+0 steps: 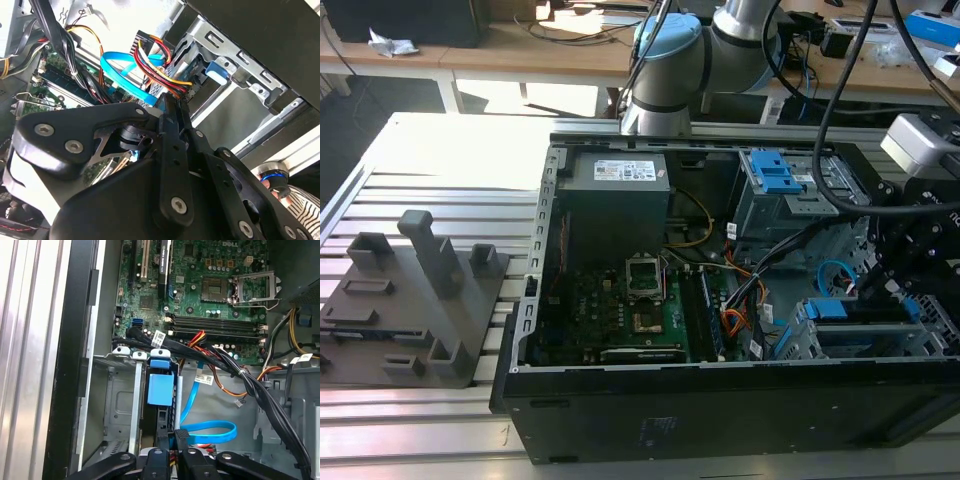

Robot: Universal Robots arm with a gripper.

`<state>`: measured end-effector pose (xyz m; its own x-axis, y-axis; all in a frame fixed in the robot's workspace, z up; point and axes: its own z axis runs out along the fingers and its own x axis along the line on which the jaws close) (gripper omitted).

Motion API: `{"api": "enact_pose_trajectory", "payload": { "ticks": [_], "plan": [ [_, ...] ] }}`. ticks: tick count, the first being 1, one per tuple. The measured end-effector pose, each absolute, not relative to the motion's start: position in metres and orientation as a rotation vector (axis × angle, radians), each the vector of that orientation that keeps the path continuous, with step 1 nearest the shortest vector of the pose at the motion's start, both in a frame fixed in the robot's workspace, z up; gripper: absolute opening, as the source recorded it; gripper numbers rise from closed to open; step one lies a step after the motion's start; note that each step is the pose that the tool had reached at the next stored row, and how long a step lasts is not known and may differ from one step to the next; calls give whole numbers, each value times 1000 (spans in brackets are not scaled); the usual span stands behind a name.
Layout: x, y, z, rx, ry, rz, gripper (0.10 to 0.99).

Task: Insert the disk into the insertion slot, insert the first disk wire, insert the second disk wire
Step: 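Insert the second disk wire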

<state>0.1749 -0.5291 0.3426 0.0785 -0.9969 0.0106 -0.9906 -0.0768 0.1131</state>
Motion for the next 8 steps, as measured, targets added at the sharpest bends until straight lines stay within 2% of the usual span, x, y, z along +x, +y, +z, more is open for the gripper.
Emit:
{"api": "enact_pose_trajectory", "payload": {
  "ticks": [8],
  "plan": [
    [175, -533, 341, 2237, -2070, -103, 165]
  ]
}}
